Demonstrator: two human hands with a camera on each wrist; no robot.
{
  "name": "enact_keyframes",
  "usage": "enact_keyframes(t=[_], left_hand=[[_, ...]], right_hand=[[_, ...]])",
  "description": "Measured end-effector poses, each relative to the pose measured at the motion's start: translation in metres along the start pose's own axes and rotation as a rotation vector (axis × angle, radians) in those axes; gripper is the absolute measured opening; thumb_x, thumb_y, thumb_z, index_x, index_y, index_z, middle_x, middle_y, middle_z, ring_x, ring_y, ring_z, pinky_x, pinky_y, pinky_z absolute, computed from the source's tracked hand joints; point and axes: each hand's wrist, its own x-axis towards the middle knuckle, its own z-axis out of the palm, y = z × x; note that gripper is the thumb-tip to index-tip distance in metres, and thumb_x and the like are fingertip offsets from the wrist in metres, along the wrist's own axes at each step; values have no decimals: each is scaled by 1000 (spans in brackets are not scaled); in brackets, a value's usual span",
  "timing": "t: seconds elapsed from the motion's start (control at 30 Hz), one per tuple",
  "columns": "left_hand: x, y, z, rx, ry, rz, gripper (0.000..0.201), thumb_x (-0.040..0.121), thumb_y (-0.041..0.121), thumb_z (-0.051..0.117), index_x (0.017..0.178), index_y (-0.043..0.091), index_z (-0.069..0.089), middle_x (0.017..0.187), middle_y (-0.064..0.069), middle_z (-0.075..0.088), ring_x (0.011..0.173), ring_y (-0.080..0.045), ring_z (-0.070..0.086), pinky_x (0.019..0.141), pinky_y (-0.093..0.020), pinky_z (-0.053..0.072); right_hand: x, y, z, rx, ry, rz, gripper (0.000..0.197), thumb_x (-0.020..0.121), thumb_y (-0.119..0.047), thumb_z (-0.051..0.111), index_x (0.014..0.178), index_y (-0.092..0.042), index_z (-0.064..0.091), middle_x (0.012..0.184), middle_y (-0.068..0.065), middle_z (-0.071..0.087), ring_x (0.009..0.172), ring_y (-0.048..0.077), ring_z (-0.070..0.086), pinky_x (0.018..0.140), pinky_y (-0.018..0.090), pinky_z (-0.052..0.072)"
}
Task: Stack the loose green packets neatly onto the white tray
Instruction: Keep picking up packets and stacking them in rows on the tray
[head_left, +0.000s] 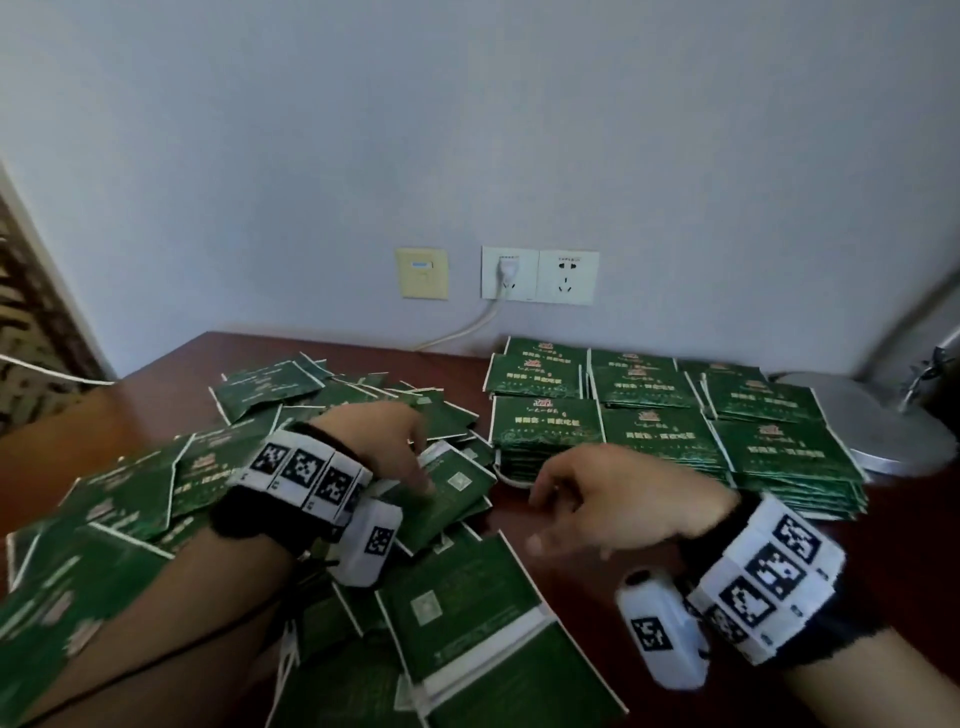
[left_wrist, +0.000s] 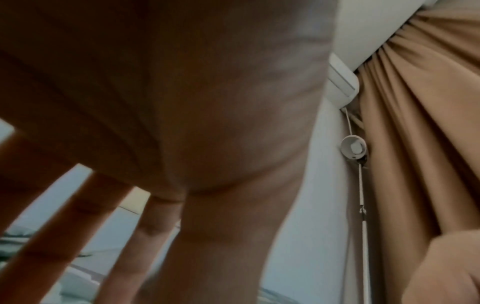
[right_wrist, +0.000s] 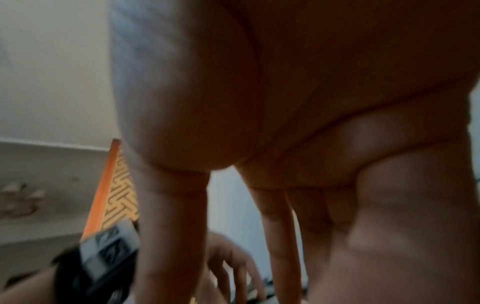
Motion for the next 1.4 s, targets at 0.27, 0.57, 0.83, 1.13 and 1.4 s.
enact_keyframes(t=[0.27, 0.57, 0.83, 1.13, 1.4], left_hand=[[6, 0, 3, 181, -256, 156, 102, 71, 55, 82, 143, 68, 11, 160, -4, 26, 141, -30, 37, 110, -50, 38], [22, 7, -2, 119, -371, 186, 104, 69, 48, 86, 150, 52, 20, 158, 2, 34, 126, -25, 50, 96, -41, 51], [28, 6, 4, 61, -169, 218, 57, 82, 39, 77, 132, 38, 49, 132, -2, 36, 110, -26, 49, 87, -38, 47], [27, 8, 3, -50, -78, 357, 23, 77, 35, 82, 87, 30, 62, 110, 2, 64, 100, -24, 63, 90, -44, 53], [-4, 26, -13, -585, 20, 659, 38, 76, 24, 85, 102, 16, 60, 88, 3, 76, 81, -14, 72, 77, -37, 55]], right_hand=[[16, -20, 31, -180, -193, -63, 93, 70, -31, 87, 146, -34, 33, 134, -11, 51, 112, 12, 54, 97, 34, 48], [28, -39, 48, -436, -186, 0, 87, 65, -26, 89, 136, -26, 39, 129, -3, 42, 117, 21, 50, 96, 37, 46], [7, 0, 31, -111, 89, -178, 26, 82, -17, 77, 86, -29, 54, 85, -14, 57, 77, 1, 53, 67, 23, 41], [-45, 59, 24, 358, 389, -216, 21, 80, -10, 80, 82, -28, 70, 81, 7, 67, 75, 37, 58, 69, 43, 48], [-66, 89, 24, 357, 394, -215, 39, 66, 16, 78, 73, -21, 76, 94, -1, 73, 93, 19, 68, 87, 28, 53]])
